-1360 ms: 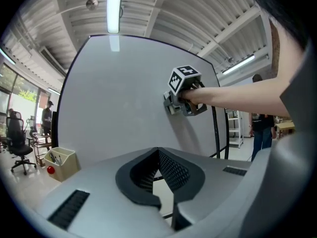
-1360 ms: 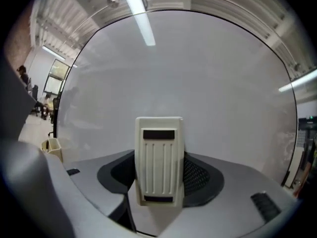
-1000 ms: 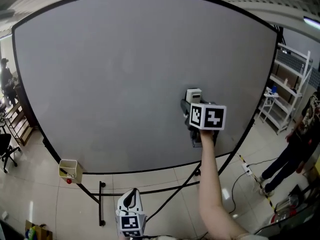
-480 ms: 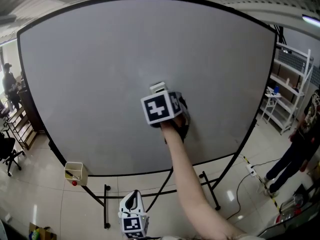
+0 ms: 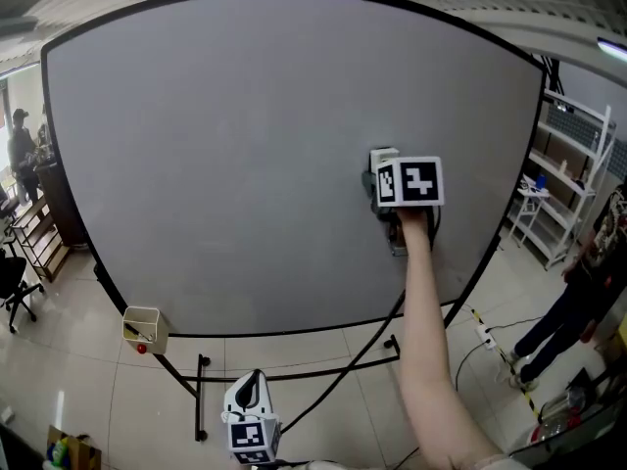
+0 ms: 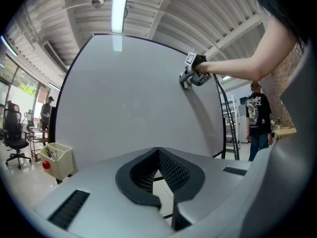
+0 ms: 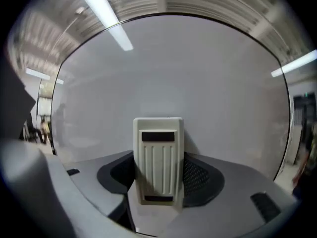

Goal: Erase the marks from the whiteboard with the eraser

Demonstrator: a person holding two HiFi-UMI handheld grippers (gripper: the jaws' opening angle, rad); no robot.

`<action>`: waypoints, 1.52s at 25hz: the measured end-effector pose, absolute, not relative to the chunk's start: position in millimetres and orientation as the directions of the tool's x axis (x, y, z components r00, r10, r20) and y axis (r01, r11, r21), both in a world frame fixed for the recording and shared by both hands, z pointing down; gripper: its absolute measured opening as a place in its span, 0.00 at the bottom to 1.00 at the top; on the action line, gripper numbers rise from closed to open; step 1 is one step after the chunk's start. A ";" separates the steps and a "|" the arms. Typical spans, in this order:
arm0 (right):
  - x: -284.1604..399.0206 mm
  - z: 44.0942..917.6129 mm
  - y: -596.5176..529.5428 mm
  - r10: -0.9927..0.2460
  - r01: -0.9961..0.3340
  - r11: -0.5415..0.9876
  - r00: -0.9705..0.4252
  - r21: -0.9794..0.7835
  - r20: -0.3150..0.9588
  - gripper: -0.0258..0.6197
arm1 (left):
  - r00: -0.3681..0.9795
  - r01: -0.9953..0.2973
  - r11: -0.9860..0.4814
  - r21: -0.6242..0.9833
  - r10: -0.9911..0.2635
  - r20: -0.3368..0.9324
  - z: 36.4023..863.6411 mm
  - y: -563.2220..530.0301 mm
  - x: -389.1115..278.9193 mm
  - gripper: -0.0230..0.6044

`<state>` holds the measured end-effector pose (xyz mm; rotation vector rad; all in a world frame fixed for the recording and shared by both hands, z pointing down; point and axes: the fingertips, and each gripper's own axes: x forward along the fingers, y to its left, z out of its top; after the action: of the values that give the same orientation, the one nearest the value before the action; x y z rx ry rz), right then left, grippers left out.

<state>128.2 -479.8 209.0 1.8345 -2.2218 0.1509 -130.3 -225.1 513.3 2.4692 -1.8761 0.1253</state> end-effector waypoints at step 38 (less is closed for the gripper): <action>86.6 407.0 -317.1 -0.902 -0.907 0.393 -0.413 -0.153 0.124 0.47 | 0.312 -0.947 -0.319 -0.040 -0.942 0.119 526.1 -154.9 -94.5 0.04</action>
<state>86.6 -317.1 407.0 1.6910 -2.6046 0.3069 -94.5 -154.9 526.1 2.5145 -1.8109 0.1875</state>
